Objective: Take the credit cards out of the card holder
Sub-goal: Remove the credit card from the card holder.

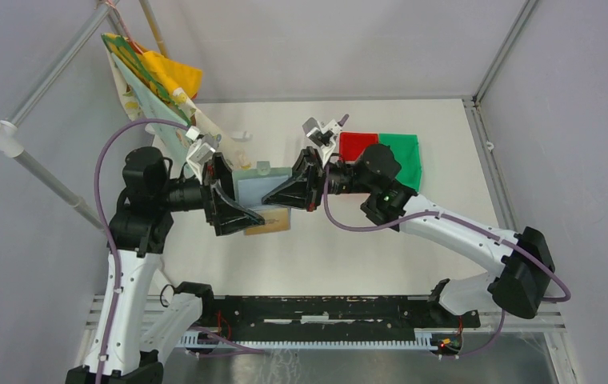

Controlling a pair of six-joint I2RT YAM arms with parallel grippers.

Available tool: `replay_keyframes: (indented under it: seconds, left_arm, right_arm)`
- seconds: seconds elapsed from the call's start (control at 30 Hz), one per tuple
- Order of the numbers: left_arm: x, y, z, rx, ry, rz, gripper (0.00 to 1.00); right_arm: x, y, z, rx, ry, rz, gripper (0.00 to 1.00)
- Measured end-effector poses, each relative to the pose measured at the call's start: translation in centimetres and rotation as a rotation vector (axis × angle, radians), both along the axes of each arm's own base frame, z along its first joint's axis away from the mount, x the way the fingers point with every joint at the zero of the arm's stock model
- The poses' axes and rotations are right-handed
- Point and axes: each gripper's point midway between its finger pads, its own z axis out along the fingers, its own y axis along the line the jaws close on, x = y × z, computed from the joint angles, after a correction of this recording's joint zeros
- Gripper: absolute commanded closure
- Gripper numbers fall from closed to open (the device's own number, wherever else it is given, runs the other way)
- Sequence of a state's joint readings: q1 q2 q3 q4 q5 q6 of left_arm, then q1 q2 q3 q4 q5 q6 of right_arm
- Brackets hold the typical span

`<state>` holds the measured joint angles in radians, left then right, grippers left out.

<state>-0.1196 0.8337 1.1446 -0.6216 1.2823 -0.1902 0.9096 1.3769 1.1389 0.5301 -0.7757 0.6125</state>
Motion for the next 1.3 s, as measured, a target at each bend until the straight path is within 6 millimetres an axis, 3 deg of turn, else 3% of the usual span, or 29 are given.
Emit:
replay_keyframes:
  seconds: [0.2,0.57,1.1,1.2,1.3]
  left_arm:
    - [-0.6,-0.1,1.1,-0.036,-0.042,0.005,0.04]
    - [-0.6,-0.4,1.7,-0.068,-0.022,-0.005,0.23]
    - [-1.4,-1.1,3.1,-0.101,-0.03,-0.024,0.46]
    - [-1.2,-1.1,2.9,-0.104,-0.023,-0.015,0.55]
    - [-1.2,-1.2,3.0,-0.107,-0.028,-0.008,0.74]
  right_arm:
    - [0.5,-0.4,1.8,0.125,0.116,-0.04,1.0]
    - [0.5,-1.4,4.7,0.324,0.218,-0.077,1.0]
    - [0.7,-2.9,4.3,0.496,0.326,-0.14,1.0]
    - [0.5,-3.1,4.7,0.533,0.334,-0.146,1.0]
    - [0.3,-2.9,4.8,0.556,0.347,-0.148,1.0]
